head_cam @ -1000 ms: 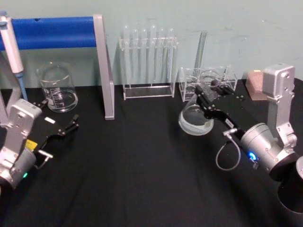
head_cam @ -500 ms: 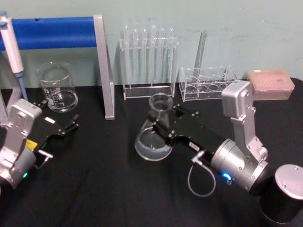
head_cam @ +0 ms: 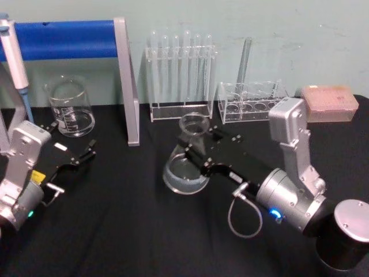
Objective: Grasp the erlenmeyer flask with one hand, shake it three times, then place it back.
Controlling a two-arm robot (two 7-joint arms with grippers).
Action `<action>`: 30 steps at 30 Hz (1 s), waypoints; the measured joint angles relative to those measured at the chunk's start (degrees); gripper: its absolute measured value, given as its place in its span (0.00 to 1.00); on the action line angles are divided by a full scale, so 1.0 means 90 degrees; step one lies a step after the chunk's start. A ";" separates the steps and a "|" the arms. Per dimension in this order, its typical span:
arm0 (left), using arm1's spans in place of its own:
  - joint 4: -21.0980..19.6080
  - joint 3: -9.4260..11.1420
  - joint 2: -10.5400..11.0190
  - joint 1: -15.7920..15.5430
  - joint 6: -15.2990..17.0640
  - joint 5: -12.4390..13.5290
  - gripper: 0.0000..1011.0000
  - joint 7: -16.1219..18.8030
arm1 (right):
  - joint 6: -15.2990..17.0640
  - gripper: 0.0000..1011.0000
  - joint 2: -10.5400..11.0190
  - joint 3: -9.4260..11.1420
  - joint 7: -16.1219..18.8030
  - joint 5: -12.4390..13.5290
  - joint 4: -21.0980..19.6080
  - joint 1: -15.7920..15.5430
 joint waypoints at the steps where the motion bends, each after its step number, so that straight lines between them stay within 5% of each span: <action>1: 0.0000 0.0000 0.0000 0.0000 0.0000 0.0000 0.99 0.0000 | -0.0006 0.44 -0.0012 0.0036 -0.0065 -0.0009 0.0008 -0.0002; 20: 0.0000 0.0000 0.0000 0.0000 0.0000 0.0000 0.99 0.0000 | 0.0021 0.44 -0.0401 0.1429 -0.1783 -0.0571 0.0161 -0.0254; 30: 0.0000 0.0000 0.0000 0.0000 0.0000 0.0000 0.99 0.0000 | 0.0114 0.44 -0.0531 0.1736 -0.2005 -0.0767 0.0151 -0.0341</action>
